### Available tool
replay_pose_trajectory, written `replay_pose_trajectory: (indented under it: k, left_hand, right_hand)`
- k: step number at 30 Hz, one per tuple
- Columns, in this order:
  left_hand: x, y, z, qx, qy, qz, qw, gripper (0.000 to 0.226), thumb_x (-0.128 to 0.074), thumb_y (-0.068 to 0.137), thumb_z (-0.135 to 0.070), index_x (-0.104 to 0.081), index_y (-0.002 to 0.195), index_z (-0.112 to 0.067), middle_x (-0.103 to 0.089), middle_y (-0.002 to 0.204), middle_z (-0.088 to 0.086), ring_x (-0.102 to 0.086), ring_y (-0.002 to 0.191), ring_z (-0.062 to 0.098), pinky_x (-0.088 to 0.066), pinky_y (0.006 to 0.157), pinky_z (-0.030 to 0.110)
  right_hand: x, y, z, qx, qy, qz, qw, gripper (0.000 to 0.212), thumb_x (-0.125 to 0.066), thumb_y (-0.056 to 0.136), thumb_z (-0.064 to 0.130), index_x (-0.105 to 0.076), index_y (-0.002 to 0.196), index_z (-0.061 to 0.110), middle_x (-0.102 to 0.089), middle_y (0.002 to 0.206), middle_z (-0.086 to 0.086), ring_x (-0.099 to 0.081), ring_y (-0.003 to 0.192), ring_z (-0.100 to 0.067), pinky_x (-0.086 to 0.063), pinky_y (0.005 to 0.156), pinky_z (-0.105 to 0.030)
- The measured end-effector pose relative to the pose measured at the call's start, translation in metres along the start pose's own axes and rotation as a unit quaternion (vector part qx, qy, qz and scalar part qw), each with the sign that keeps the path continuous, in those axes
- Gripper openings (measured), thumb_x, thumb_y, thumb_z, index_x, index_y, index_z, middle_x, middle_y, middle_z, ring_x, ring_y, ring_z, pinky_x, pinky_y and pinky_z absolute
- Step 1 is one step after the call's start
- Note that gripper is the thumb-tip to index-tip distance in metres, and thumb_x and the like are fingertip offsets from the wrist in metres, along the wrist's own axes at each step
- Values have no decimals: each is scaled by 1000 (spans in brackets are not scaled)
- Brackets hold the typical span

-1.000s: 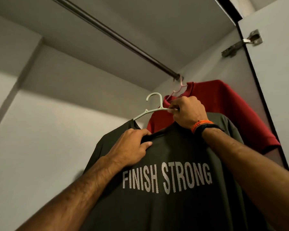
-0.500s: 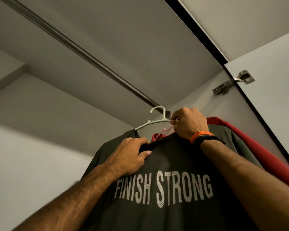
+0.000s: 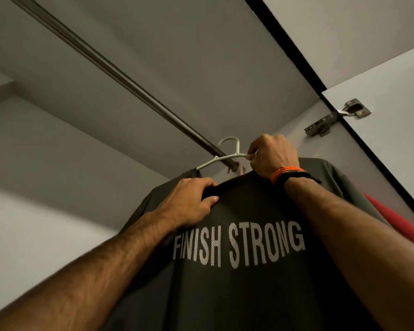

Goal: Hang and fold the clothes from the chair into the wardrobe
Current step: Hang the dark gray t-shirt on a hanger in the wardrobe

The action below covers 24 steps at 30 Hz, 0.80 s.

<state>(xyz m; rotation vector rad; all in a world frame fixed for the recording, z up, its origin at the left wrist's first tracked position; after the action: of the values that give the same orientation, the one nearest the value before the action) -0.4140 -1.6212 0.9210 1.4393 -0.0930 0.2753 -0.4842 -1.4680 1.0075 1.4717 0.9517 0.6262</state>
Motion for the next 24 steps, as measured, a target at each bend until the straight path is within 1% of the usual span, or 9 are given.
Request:
replay_pose_trajectory:
  k: [5,7,9,12,16,19,21,22,24]
  left_hand:
    - [-1,27,17,25,-7,5,1000,28,-57,97,-29,-58,124,-26,-61,120,-4,-54,106,7,-41,84,23]
    - [-4,32,25,37,-10,17,999,28,-57,97,-29,-57,125,-26,-61,122,-3,-54,105,6,-42,85,23]
    - [-10,29,32,48,-15,27,998,28,-57,97,-28,-57,125,-26,-61,122,-3,-55,106,7,-43,87,24]
    - [-22,20,40,56,-20,36,998,32,-58,97,-28,-55,129,-27,-59,125,-4,-53,107,5,-41,88,24]
    - [-35,13,37,44,-32,41,998,34,-57,97,-28,-54,131,-28,-58,128,-4,-49,106,3,-39,87,22]
    - [-42,13,32,40,-40,46,997,35,-58,97,-27,-54,131,-27,-57,128,-4,-50,106,3,-40,87,22]
    - [-43,12,33,44,-39,39,997,39,-60,95,-29,-52,133,-28,-54,133,-3,-48,114,6,-40,94,25]
    - [-42,12,33,43,-28,24,998,43,-61,94,-30,-50,135,-29,-50,136,-3,-45,121,9,-37,99,28]
    - [-34,9,32,38,8,-43,998,56,-67,90,-33,-44,141,-27,-41,144,-2,-35,132,15,-31,105,30]
  right_hand:
    - [-19,32,3,7,-3,10,1000,13,-68,91,24,-75,100,17,-67,94,-8,-64,83,-27,-58,76,-45]
    - [-32,40,8,14,-3,27,1000,15,-67,92,24,-74,102,16,-68,97,-9,-64,87,-28,-58,78,-46]
    - [-46,39,11,18,-5,47,999,16,-68,91,27,-73,101,15,-67,95,-9,-64,86,-27,-58,78,-46]
    - [-57,33,9,19,-1,56,998,16,-71,89,28,-74,99,17,-66,91,-8,-63,83,-26,-58,76,-44]
    - [-57,20,4,37,-19,48,998,16,-65,93,26,-75,103,18,-65,87,-8,-62,77,-25,-57,69,-38]
    - [-52,14,3,53,-42,52,996,18,-62,94,25,-74,106,17,-65,85,-7,-60,73,-20,-49,60,-31]
    - [-51,11,5,65,-47,64,995,18,-61,94,21,-73,107,16,-65,85,-6,-58,71,-18,-44,58,-28]
    - [-50,10,5,72,-50,67,994,19,-60,94,19,-73,107,15,-66,86,-6,-58,71,-19,-46,59,-29]
    - [-49,8,6,83,-63,66,992,20,-59,94,19,-70,110,15,-66,91,-8,-60,78,-21,-53,67,-34]
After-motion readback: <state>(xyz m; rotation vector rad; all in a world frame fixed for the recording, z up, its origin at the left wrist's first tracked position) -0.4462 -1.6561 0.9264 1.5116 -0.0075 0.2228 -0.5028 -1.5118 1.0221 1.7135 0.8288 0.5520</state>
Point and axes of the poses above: each hand's wrist, its own y-axis towards the middle knuckle, its own x-axis out of the back of the hand, z = x × y, the point moved 9 cm from there along y, towards the middle knuckle
